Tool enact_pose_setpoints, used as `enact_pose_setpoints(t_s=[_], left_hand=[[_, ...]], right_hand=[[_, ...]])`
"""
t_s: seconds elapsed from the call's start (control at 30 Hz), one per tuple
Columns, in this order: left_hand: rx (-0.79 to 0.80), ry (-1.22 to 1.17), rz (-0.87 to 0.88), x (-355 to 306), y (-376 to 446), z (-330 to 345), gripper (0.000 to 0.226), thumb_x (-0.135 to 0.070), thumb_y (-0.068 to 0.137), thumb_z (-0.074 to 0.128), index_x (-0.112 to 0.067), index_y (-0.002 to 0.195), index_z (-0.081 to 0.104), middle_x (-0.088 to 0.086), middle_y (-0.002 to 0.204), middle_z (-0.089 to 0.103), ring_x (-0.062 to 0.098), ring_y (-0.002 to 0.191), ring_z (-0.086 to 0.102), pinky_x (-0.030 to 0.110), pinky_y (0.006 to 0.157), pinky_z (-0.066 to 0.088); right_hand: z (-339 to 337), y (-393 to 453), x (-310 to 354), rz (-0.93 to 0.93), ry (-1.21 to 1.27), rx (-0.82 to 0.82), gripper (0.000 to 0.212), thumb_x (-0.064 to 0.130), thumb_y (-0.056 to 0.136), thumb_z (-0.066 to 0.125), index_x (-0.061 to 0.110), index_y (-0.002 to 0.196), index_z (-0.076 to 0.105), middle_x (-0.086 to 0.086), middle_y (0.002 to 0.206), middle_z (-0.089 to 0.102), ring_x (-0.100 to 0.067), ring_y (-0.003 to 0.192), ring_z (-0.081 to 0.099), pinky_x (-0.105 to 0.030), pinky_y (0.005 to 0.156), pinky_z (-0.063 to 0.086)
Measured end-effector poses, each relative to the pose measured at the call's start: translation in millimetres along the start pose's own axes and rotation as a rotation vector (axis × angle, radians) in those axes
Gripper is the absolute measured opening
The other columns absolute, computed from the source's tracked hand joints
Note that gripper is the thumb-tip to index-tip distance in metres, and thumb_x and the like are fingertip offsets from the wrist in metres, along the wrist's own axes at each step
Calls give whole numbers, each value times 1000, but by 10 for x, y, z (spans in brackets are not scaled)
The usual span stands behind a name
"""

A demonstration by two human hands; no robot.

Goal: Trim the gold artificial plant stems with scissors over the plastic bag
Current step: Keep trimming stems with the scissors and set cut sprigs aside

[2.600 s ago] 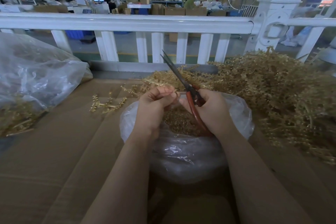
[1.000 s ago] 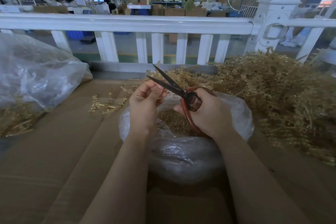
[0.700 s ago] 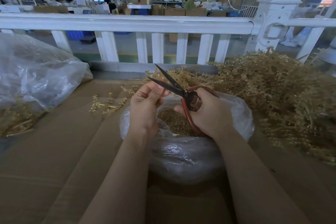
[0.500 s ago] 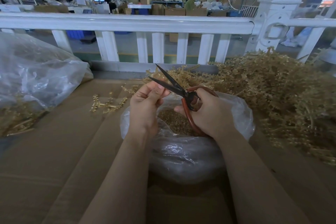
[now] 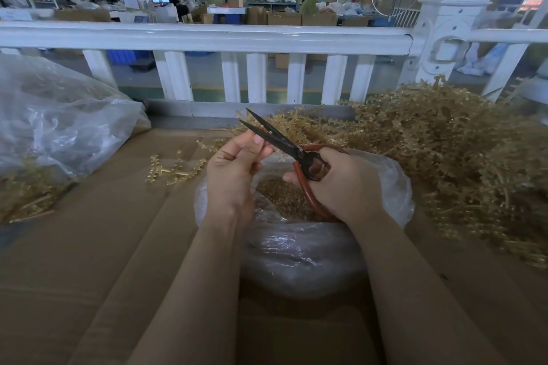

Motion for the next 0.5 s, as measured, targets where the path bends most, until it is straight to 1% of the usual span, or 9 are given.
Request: enact_pose_setpoints(t_s=[0.07, 0.13, 0.33, 0.37, 0.4, 0.47, 0.5], left_hand=[[1, 7, 1, -10, -5, 3, 8, -8, 92, 64, -13, 94, 70, -5, 77, 74, 2, 69, 66, 13, 64, 47], [-2, 12, 1, -18, -12, 4, 9, -7, 92, 63, -14, 92, 69, -6, 75, 74, 2, 69, 66, 15, 65, 46], [-32, 4, -19, -28, -18, -11, 11, -7, 92, 63, -15, 87, 68, -5, 74, 72, 5, 69, 64, 16, 65, 45], [-36, 7, -18, -30, -18, -14, 13, -7, 92, 63, -16, 86, 69, -5, 74, 71, 5, 69, 63, 16, 65, 45], [-37, 13, -17, -32, -19, -15, 16, -6, 92, 62, -17, 83, 69, -5, 73, 71, 6, 69, 62, 17, 65, 44], [-27, 29, -9, -35, -20, -12, 28, -2, 92, 60, -20, 74, 72, -5, 71, 69, 5, 65, 59, 18, 63, 43], [-20, 40, -2, -35, -19, -12, 34, 0, 92, 59, -21, 69, 73, -5, 69, 67, 5, 63, 57, 18, 62, 42]], right_hand=[[-7, 1, 12, -1, -4, -5, 41, 86, 72, 53, 48, 84, 55, 27, 64, 51, 14, 61, 43, -7, 53, 26], [-24, -6, 31, -4, 2, -19, 39, 86, 71, 53, 48, 77, 47, 26, 59, 45, 13, 58, 40, -8, 52, 23], [-43, -18, 63, -19, 3, -40, 47, 91, 69, 45, 46, 64, 35, 23, 53, 38, 10, 52, 37, -12, 50, 22], [-52, -19, 67, -25, 0, -49, 46, 90, 69, 46, 45, 65, 36, 24, 53, 38, 11, 52, 36, -11, 50, 21], [-54, -20, 64, -30, -8, -54, 44, 89, 70, 47, 45, 68, 42, 25, 55, 39, 12, 53, 36, -11, 50, 21], [-43, -16, 53, -35, -26, -45, 47, 88, 71, 49, 43, 82, 58, 28, 62, 44, 9, 57, 40, -11, 51, 25], [-38, -12, 48, -39, -36, -43, 52, 88, 71, 49, 41, 88, 62, 28, 65, 46, 6, 61, 42, -11, 52, 27]])
Point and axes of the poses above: each hand's wrist, its own y-axis towards the middle knuckle, its own z-axis out of the palm, x = y × z, the point moved 6 cm from there along y, towards the middle knuckle
